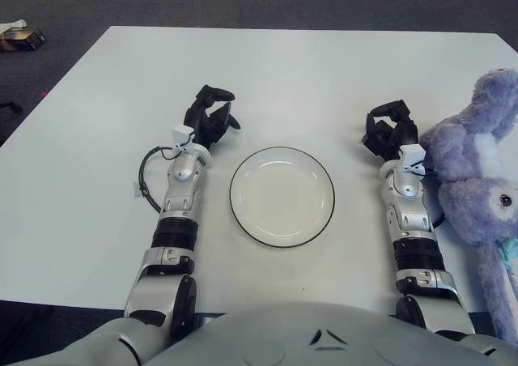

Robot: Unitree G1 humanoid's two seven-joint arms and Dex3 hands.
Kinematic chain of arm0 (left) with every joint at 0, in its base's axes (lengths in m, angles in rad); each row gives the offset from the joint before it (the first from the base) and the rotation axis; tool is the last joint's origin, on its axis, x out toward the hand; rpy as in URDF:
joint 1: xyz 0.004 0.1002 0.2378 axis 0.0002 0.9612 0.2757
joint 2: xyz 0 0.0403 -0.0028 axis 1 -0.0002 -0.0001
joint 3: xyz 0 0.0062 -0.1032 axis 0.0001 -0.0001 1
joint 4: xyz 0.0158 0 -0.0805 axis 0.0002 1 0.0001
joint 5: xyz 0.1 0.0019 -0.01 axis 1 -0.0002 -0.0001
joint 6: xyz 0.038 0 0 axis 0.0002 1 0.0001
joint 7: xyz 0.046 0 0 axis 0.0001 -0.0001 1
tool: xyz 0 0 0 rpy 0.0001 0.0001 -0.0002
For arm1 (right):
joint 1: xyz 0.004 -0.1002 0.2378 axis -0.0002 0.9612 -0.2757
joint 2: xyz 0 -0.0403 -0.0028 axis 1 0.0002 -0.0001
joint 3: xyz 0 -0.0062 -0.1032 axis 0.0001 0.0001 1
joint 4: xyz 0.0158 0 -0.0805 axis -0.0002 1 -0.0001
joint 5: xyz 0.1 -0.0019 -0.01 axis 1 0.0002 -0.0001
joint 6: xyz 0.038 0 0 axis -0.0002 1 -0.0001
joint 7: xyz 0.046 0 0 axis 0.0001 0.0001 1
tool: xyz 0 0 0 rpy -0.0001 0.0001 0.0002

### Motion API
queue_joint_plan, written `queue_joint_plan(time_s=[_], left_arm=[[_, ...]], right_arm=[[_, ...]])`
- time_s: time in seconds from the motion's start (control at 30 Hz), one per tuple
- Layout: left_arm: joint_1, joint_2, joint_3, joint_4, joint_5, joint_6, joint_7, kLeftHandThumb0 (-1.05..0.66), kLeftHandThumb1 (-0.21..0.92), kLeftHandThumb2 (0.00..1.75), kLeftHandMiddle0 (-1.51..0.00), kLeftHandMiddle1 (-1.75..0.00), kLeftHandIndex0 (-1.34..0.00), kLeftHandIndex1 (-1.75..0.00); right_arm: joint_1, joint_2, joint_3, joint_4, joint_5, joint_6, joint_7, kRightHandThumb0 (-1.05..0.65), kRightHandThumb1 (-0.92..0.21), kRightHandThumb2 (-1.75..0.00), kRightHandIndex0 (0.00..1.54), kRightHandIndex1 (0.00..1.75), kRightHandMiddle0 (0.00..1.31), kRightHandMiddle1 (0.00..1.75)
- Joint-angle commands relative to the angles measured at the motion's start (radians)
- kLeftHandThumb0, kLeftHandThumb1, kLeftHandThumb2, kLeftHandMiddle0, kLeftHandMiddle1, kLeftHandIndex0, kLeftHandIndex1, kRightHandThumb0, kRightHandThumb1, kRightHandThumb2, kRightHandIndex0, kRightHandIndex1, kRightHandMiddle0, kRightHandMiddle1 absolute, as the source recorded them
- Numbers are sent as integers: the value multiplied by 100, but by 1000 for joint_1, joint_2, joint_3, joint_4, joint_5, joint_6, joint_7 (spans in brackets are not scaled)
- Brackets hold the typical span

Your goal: Put the doll into the plate.

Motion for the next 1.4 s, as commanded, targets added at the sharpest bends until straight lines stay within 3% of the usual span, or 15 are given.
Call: queue_joint_plan(time_s=[0.0,0.97,1.37], left_arm=[[42,-9,-5,16,9,2,7,-35,92,34,-88,-152,-39,-155],[64,-36,-45,-15,47,3,46,-35,92,35,-87,-152,-39,-156],[64,-45,-50,-8,35,-3,48,-35,92,35,-86,-153,-39,-156]], right_arm=[[49,7,-4,33,3,-11,3,-37,-74,-74,77,175,32,174],[20,-27,-47,-54,55,39,66,-37,-74,-75,78,175,32,174],[-33,-86,-55,-204,24,165,75,-37,-74,-75,78,175,33,173]])
